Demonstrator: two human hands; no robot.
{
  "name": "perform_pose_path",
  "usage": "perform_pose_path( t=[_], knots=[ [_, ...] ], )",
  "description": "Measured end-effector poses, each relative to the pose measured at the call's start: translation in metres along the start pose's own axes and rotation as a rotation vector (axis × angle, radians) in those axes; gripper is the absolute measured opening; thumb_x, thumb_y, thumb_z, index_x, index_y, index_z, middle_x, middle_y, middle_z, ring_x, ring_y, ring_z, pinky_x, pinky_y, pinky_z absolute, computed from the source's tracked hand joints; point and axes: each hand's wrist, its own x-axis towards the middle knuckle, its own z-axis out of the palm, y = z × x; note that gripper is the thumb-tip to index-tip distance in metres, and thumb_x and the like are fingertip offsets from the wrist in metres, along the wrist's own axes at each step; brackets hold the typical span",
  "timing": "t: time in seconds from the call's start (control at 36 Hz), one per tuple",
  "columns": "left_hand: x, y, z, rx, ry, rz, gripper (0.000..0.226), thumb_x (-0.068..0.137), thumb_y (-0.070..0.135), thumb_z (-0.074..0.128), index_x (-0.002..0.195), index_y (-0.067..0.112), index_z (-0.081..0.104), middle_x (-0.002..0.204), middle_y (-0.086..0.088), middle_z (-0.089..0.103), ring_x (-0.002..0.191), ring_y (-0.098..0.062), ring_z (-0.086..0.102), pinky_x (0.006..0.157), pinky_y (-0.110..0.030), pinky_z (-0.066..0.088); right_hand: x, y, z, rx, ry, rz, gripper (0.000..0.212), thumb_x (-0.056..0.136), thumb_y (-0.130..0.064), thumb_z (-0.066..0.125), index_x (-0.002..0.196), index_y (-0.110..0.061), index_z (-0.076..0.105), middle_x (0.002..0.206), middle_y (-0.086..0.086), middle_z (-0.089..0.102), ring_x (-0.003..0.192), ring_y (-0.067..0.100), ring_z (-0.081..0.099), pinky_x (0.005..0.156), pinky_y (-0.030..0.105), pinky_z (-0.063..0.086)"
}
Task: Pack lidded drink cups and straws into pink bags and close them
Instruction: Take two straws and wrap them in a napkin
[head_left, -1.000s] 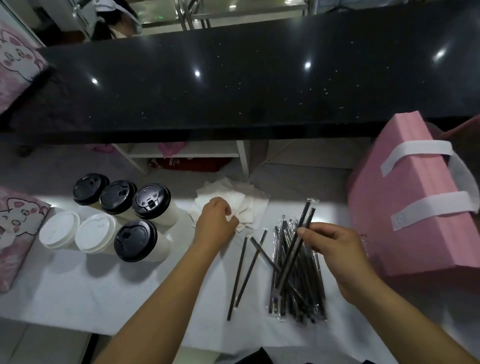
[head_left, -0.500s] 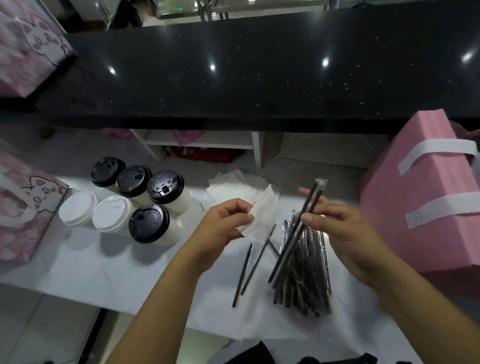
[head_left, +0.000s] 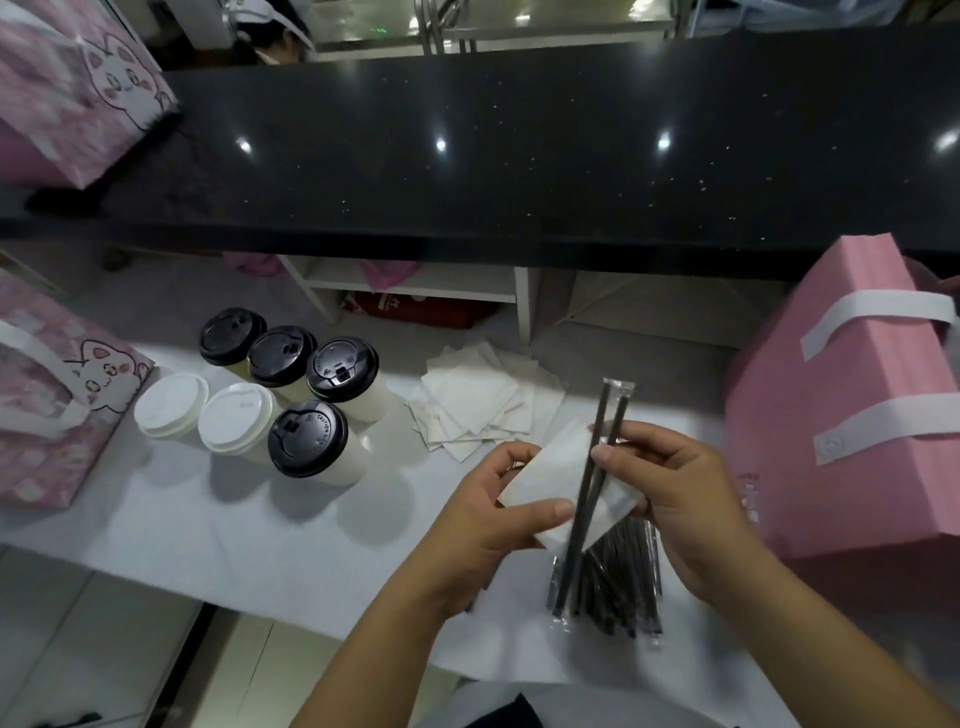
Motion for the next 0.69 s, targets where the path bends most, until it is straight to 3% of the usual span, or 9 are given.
perform_pose_path(
  t=[0.08, 0.22, 0.39, 0.5, 0.58, 0.64, 0.69],
  knots=[
    [0.003, -0.004, 0.01, 0.196, 0.105, 0.03, 0.042, 0.077, 0.015, 0.085, 0.111, 0.029, 0.066, 0.109, -0.001, 0.075, 0.097, -0.025, 0.073, 0.076, -0.038, 0.061, -0.001, 0.001, 0.001, -0.015, 0.035, -0.012, 0.034, 0.073, -0.006, 0.08, 0.099, -0.028, 0.078, 0.07, 0.008, 0.072, 0.068, 0.023, 0.073, 0.061, 0.026, 0.056],
    [0.007, -0.005, 0.016, 0.232, 0.117, 0.06, 0.038, 0.077, 0.01, 0.083, 0.107, 0.03, 0.071, 0.103, 0.0, 0.076, 0.094, -0.021, 0.074, 0.077, -0.04, 0.063, 0.004, -0.006, -0.006, -0.017, 0.01, 0.125, 0.049, 0.064, -0.008, 0.082, 0.112, -0.012, 0.07, 0.074, 0.013, 0.069, 0.066, 0.025, 0.071, 0.055, 0.03, 0.056],
    [0.011, -0.006, 0.009, 0.318, 0.042, 0.018, 0.039, 0.075, 0.011, 0.084, 0.104, 0.034, 0.072, 0.097, 0.002, 0.075, 0.087, -0.017, 0.073, 0.072, -0.039, 0.061, 0.007, -0.018, -0.022, -0.178, -0.177, 0.314, 0.032, 0.066, -0.014, 0.078, 0.097, -0.006, 0.078, 0.095, 0.021, 0.075, 0.078, 0.03, 0.072, 0.062, 0.032, 0.06],
    [0.015, -0.003, 0.005, 0.348, -0.013, 0.002, 0.038, 0.077, 0.01, 0.083, 0.104, 0.035, 0.072, 0.096, 0.006, 0.075, 0.085, -0.014, 0.073, 0.072, -0.037, 0.062, 0.009, -0.016, -0.024, -0.212, -0.18, 0.294, 0.03, 0.065, -0.015, 0.079, 0.094, -0.006, 0.079, 0.096, 0.021, 0.076, 0.085, 0.036, 0.074, 0.068, 0.035, 0.061],
    [0.023, 0.005, -0.005, 0.307, -0.085, -0.028, 0.033, 0.08, 0.017, 0.082, 0.108, 0.03, 0.072, 0.101, 0.004, 0.074, 0.088, -0.019, 0.073, 0.071, -0.031, 0.06, 0.009, -0.013, -0.023, -0.209, -0.148, 0.242, 0.028, 0.064, -0.017, 0.08, 0.091, -0.009, 0.08, 0.092, 0.017, 0.077, 0.081, 0.031, 0.074, 0.063, 0.032, 0.059],
    [0.035, 0.008, -0.019, 0.231, -0.005, -0.029, 0.022, 0.087, 0.016, 0.076, 0.108, 0.021, 0.073, 0.102, -0.003, 0.075, 0.092, -0.021, 0.072, 0.076, -0.034, 0.062, 0.01, -0.012, -0.025, -0.231, -0.111, 0.197, 0.027, 0.063, -0.02, 0.081, 0.088, -0.011, 0.08, 0.087, 0.011, 0.076, 0.073, 0.025, 0.069, 0.058, 0.028, 0.054],
    [0.054, 0.009, -0.039, 0.272, 0.22, 0.004, 0.012, 0.093, 0.017, 0.07, 0.104, 0.018, 0.073, 0.101, -0.003, 0.076, 0.095, -0.021, 0.072, 0.082, -0.033, 0.061, 0.012, -0.012, -0.028, -0.283, -0.075, 0.139, 0.025, 0.061, -0.027, 0.082, 0.083, -0.015, 0.081, 0.073, 0.004, 0.068, 0.065, 0.018, 0.056, 0.053, 0.022, 0.048]
  ],
)
